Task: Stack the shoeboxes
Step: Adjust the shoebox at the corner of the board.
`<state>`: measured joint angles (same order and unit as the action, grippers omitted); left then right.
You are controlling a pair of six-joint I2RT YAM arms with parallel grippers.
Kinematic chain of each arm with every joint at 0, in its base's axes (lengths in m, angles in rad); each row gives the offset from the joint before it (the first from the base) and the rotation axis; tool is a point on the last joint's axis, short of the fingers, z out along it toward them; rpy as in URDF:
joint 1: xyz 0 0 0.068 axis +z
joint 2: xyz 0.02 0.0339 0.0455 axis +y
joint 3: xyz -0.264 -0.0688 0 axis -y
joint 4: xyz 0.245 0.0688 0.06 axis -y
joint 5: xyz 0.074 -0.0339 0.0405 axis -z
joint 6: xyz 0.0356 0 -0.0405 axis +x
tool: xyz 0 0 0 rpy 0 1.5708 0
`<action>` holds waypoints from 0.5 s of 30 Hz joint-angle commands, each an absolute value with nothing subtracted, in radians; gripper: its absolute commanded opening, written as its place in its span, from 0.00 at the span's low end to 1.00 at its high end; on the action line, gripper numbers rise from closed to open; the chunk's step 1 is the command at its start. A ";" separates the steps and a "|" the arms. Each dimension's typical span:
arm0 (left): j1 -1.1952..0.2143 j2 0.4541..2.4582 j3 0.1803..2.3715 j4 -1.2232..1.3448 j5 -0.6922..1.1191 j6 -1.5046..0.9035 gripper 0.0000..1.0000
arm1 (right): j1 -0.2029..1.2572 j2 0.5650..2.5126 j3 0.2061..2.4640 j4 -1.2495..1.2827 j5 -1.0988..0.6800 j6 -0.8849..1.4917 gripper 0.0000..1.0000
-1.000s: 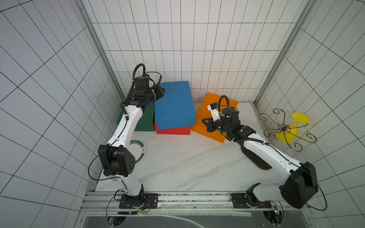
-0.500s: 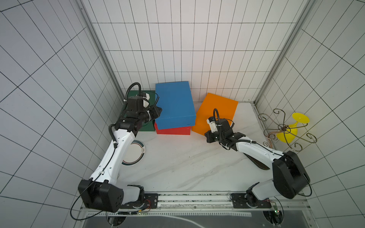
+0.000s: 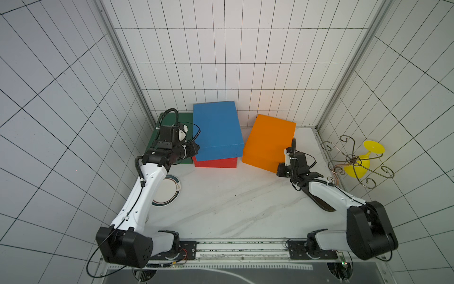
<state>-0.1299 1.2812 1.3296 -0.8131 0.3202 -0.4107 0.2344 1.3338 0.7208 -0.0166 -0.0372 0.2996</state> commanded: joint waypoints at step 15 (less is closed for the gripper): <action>-0.132 1.235 1.191 -0.744 0.357 -0.432 0.13 | 0.488 1.432 0.900 0.039 -0.152 0.342 0.00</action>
